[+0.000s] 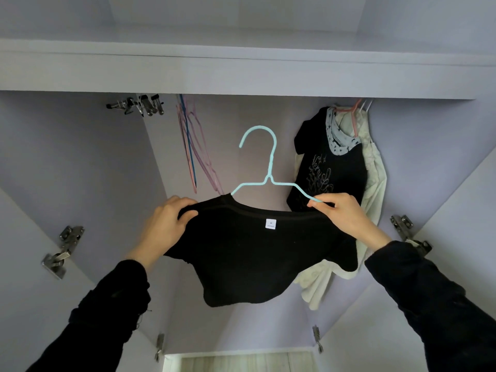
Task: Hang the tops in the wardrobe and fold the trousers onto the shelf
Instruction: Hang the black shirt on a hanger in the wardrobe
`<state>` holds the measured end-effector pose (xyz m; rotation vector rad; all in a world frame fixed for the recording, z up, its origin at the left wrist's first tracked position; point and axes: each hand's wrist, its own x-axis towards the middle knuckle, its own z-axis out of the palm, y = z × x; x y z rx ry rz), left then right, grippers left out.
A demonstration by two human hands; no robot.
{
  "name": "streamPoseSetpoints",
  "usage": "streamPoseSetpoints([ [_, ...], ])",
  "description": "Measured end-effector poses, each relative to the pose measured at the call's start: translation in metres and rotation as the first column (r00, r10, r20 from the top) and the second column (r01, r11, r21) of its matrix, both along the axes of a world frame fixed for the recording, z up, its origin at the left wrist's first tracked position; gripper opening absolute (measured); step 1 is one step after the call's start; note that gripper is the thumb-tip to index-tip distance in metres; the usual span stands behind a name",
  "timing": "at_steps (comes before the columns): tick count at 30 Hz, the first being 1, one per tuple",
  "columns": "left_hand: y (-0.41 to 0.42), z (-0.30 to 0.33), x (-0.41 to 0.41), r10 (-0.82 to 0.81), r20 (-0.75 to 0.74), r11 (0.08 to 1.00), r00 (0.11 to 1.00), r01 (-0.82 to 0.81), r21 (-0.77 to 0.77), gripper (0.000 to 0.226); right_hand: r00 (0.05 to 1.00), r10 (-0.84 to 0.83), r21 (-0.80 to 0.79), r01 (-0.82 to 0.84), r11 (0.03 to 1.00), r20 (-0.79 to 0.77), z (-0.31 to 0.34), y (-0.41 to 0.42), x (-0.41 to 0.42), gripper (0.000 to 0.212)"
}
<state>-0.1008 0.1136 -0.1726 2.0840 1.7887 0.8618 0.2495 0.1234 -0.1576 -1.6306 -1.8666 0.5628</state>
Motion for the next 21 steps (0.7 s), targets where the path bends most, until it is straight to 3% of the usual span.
streamPoseSetpoints([
  [5, -0.002, -0.006, 0.015, 0.003, -0.065, 0.999, 0.998, -0.001, 0.037, 0.019, 1.000, 0.005, -0.029, -0.005, 1.000, 0.004, -0.005, -0.011, 0.014, 0.016],
  [10, -0.010, 0.008, 0.058, -0.171, -0.221, 0.932, 0.960, 0.230, 0.280, 0.036, 1.000, -0.013, 0.002, 0.013, 1.000, -0.019, -0.009, -0.022, 0.019, 0.015],
  [13, -0.010, 0.013, 0.079, -0.121, -0.218, 0.898, 0.968, 0.201, 0.391, 0.026, 1.000, -0.010, 0.026, 0.011, 1.000, -0.023, -0.008, -0.028, 0.018, 0.016],
  [21, -0.017, 0.001, 0.100, -0.081, -0.184, 0.941, 0.980, 0.136, 0.309, 0.014, 0.997, 0.074, -0.013, -0.074, 0.997, -0.010, -0.007, -0.047, 0.016, 0.019],
])
